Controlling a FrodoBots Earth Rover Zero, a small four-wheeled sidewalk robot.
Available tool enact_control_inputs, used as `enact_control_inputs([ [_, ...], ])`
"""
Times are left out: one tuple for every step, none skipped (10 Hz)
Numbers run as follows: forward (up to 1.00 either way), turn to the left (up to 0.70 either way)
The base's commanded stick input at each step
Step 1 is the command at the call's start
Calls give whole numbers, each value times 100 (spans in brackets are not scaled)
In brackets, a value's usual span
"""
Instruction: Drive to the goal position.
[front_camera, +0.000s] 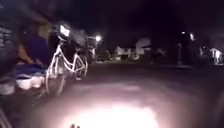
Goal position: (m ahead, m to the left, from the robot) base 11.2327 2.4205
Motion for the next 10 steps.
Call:
enact_control_inputs([
  [100,0],
  [100,0],
  [100,0],
  [100,0],
  [100,0],
  [100,0],
  [100,0],
  [100,0],
  [100,0],
  [100,0],
])
